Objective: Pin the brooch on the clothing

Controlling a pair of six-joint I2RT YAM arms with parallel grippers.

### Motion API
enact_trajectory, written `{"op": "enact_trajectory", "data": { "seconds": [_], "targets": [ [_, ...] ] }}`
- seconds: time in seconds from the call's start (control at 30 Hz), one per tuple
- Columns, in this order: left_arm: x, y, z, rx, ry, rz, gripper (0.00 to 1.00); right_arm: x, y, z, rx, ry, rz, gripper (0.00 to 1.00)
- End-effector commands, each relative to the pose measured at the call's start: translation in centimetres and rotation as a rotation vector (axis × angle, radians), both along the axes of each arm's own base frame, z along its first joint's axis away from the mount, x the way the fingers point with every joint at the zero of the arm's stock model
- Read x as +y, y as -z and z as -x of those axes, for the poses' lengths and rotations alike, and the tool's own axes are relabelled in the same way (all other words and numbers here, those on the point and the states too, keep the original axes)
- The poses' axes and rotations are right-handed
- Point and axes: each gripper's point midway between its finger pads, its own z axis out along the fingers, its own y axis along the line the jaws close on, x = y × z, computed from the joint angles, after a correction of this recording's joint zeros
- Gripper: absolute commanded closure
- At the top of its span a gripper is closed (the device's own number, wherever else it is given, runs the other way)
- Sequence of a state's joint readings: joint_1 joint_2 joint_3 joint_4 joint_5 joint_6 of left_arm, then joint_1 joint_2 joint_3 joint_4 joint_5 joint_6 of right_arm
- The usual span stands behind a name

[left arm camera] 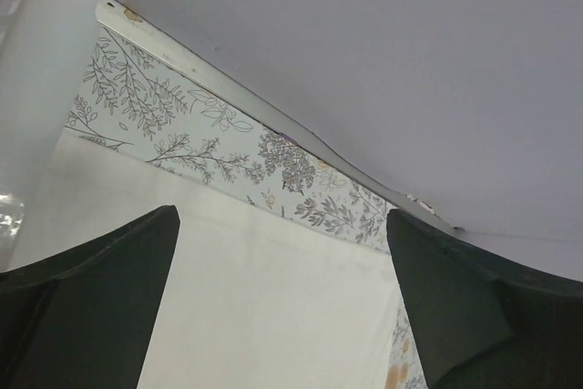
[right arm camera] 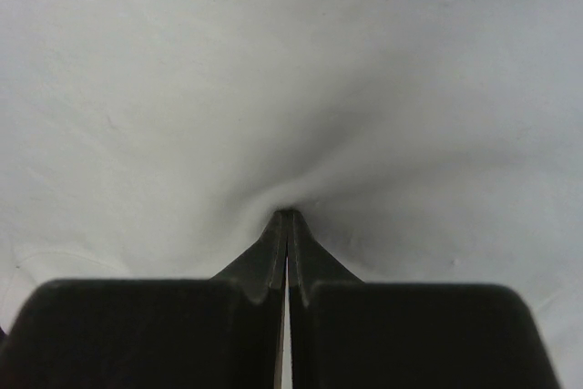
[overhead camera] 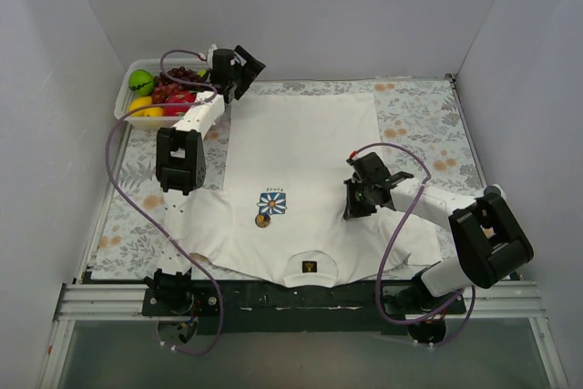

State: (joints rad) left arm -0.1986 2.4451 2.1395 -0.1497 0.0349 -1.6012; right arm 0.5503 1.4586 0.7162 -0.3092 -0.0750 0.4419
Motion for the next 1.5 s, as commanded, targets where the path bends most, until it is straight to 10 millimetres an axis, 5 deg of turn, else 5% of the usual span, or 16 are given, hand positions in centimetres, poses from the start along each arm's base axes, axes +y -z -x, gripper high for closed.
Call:
{"op": "enact_trajectory", "data": {
  "seconds": [0.0, 0.2, 0.3, 0.33, 0.37, 0.43, 0.53, 0.57, 0.6, 0.7, 0.83, 0.9, 1.03, 1.13, 1.3, 1.47],
  "targets": [
    [-0.5, -3.0, 0.3, -0.056, 0.084, 0.013, 0.02, -4.0, 2.8, 4.1, 0.148, -0.002, 0.18, 0.99],
    [-2.4, -8.2, 3.7, -0.135, 0.236, 0.02, 0.02, -3.0, -0.3, 1.1, 0.04, 0.009, 0.163, 0.99],
    [-3.6, -8.5, 6.4, -0.14, 0.305, -0.022, 0.02, -2.2, -2.8, -0.8, -0.037, 0.016, 0.135, 0.99],
    [-4.1, -11.1, 7.8, -0.179, 0.323, -0.029, 0.02, -2.0, -3.6, -1.1, -0.062, 0.019, 0.121, 0.99],
    [-4.0, -9.7, 8.9, -0.148, 0.335, -0.051, 0.02, -1.9, -4.3, -1.5, -0.081, 0.02, 0.111, 0.99],
    [-3.9, -12.7, 11.2, -0.195, 0.347, -0.068, 0.02, -1.6, -6.1, -2.2, -0.133, 0.033, 0.083, 0.99],
    [-3.4, -11.3, 14.4, -0.156, 0.359, -0.102, 0.02, -1.7, -7.7, -2.4, -0.182, 0.049, 0.06, 0.99],
    [-3.1, -13.3, 15.9, -0.192, 0.362, -0.109, 0.02, -1.7, -8.0, -2.4, -0.19, 0.06, 0.051, 0.99],
    [-2.8, -11.5, 17.2, -0.15, 0.372, -0.127, 0.02, -1.8, -8.2, -2.2, -0.195, 0.063, 0.051, 0.99],
    [-1.8, -13.0, 20.8, -0.17, 0.379, -0.152, 0.02, -2.2, -8.9, -2.0, -0.226, 0.088, 0.036, 0.99],
    [0.1, -10.4, 25.9, -0.11, 0.372, -0.192, 0.02, -2.7, -10.5, -1.7, -0.302, 0.118, -0.008, 0.99],
    [1.0, -11.8, 28.3, -0.145, 0.36, -0.205, 0.02, -2.7, -11.1, -1.5, -0.33, 0.114, -0.035, 0.99],
    [2.1, -11.4, 32.5, -0.165, 0.352, -0.201, 0.02, -2.2, -15.1, -1.4, -0.491, 0.089, -0.156, 0.97],
    [3.3, -11.2, 34.7, -0.178, 0.31, -0.196, 0.02, -1.9, -18.5, -1.4, -0.635, 0.065, -0.248, 0.86],
    [5.0, -9.0, 36.9, -0.193, 0.241, -0.21, 0.02, -2.1, -22.5, -1.0, -0.812, 0.06, -0.347, 0.11],
    [5.8, -8.8, 37.1, -0.198, 0.2, -0.229, 0.02, -2.8, -22.6, -1.0, -0.849, 0.086, -0.34, 0.02]
  ]
}}
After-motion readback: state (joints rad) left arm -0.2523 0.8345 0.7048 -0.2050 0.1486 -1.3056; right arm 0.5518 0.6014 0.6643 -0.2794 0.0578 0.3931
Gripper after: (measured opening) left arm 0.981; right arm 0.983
